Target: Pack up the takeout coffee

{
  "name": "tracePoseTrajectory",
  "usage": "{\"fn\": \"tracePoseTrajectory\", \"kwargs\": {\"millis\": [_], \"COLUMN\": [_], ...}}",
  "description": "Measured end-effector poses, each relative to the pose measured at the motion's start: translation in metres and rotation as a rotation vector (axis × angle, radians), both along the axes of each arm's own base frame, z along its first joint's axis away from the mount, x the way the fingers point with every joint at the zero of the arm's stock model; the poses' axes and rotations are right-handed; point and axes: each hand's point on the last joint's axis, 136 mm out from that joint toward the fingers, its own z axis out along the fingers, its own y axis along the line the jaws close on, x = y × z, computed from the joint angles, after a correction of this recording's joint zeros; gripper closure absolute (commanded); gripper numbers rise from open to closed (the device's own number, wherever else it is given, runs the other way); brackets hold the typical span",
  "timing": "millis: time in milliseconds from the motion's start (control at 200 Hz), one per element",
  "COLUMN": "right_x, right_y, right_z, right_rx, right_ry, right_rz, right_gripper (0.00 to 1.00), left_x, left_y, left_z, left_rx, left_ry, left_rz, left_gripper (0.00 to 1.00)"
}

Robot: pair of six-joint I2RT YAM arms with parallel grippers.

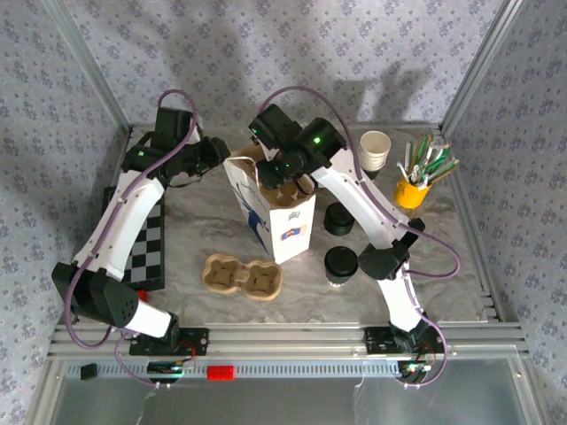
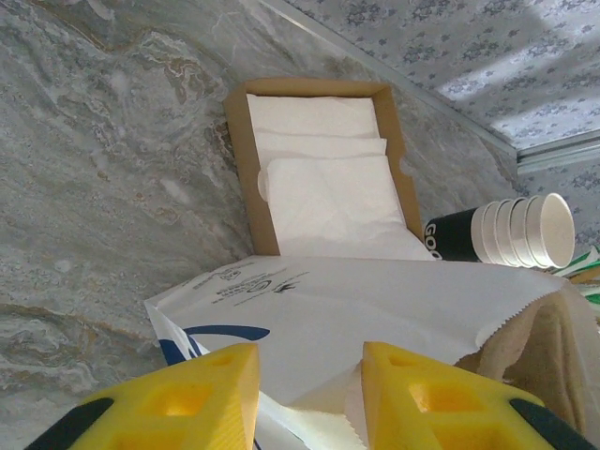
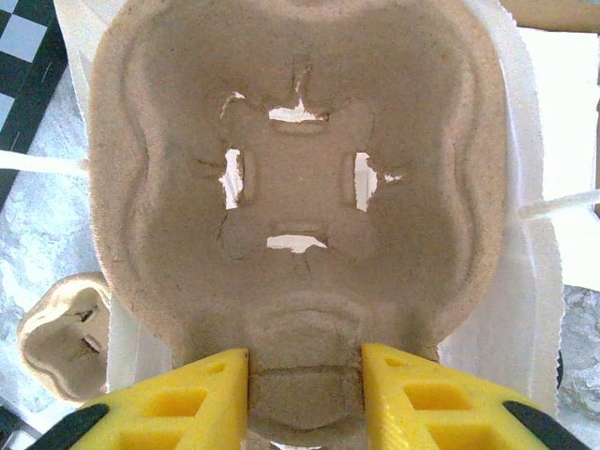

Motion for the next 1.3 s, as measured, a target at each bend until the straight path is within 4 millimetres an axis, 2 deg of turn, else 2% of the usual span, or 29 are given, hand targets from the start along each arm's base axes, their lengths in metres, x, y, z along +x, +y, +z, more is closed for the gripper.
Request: {"fn": "tracePoseTrajectory", "kwargs": {"millis": [620,1000,1035,1099,1299], "right_x": [0.003,0.007,0.008,0.009,0.01], "right_y": [-0.008,-0.001,0.0,0.002,0.006], "right_z": [0.012,0.009,0.006,-0.001,-0.003], "right_rx": [0.015,0.004,0.0,-0.011,-0.005], "right_ry": [-0.031,-0.057,-0.054,-0.046,-0.049], "right_rz": [-0.001,0.022,0.024,0.03,0.04], "right_gripper": [0.65,0.66,0.66,0.66,0.66], "left_x": [0.001,-0.003,-0.003,-0.003,-0.005], "left_y": [0.004,-0.004,-0.004,-0.003,-0.008], "left_z": [-0.002,-0.001,-0.001,-0.001,0.004], "left_rx": [0.073,0.041,0.04,0.038,0.005], "left_ry": [0.023,0.031,0.032,0.033,0.039], "left_rz": [-0.064,-0.098,-0.096,-0.094,-0.1], "left_gripper": [0.67,0.67,0.66,0.58,0.52]}}
